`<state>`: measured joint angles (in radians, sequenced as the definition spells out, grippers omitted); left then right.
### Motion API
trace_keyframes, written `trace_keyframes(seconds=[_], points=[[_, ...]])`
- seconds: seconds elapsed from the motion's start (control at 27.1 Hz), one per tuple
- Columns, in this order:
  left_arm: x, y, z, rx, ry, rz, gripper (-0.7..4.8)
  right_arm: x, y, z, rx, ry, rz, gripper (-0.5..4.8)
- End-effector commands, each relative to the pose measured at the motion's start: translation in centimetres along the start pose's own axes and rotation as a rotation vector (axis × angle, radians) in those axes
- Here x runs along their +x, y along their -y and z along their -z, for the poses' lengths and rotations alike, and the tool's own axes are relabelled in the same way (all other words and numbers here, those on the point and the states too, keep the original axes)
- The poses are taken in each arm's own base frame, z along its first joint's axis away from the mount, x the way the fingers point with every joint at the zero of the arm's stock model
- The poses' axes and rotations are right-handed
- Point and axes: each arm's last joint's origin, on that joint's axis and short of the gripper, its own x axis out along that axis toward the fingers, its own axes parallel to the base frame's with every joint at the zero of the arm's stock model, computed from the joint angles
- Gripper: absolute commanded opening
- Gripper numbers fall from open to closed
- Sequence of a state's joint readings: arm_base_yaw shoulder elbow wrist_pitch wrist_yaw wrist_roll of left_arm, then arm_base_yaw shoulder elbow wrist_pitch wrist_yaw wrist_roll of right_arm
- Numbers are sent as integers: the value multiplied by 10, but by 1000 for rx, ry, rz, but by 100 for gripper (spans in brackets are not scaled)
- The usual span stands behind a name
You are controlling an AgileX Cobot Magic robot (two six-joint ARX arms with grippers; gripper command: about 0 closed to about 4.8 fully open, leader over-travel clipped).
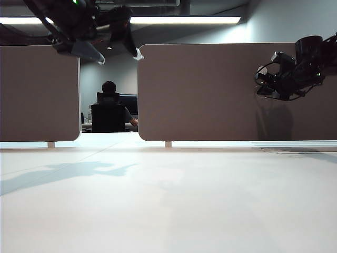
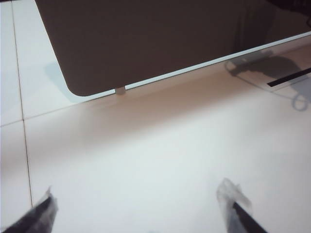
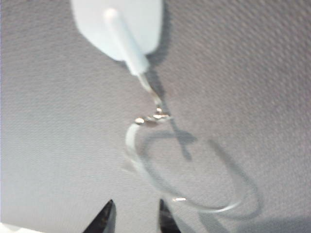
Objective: Hang the earring on the hook.
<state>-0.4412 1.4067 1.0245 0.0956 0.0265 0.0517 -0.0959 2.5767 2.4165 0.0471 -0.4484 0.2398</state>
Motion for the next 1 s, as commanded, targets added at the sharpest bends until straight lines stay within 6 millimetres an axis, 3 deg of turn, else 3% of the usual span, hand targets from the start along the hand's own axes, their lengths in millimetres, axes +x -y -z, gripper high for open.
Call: trace_keyframes(seconds=[0.04,0.15,0.22,0.26,0.3,0.33,0.41,0.48,0.52,0.78,1.0], points=[[-5,0,-7,-2,36,2,479,-11,-4,-18,-37,-4,-23,99],[-10,0,-10,-3,40,1,479,-20,-6,-28,-42,-46,-52,82],[-14,0,-12,-7,45,1,479,-27,-8,-33,-44,-90,-70,38],[-17,0,-14,-6,49,1,479,-32,-11,-38,-45,-116,-88,-11],[-20,0,-15,-6,54,1,479,-36,-12,-42,-45,-130,-102,-7],[-24,0,-17,-5,57,1,429,-42,-15,-50,-50,-136,-117,-8],[-34,0,-22,-5,69,-7,268,-53,-25,-67,-60,-124,-115,-8],[-49,-1,-29,-6,94,-36,66,-66,-37,-87,-75,-99,-94,-8],[-55,-2,-32,-7,107,-55,-4,-72,-44,-95,-80,-90,-80,-8],[-118,-4,-49,-65,174,-161,-5,-126,-116,-148,-213,-102,-28,-8],[-203,-5,-47,-184,259,-281,-5,-193,-191,-193,-307,-16,-26,-8]])
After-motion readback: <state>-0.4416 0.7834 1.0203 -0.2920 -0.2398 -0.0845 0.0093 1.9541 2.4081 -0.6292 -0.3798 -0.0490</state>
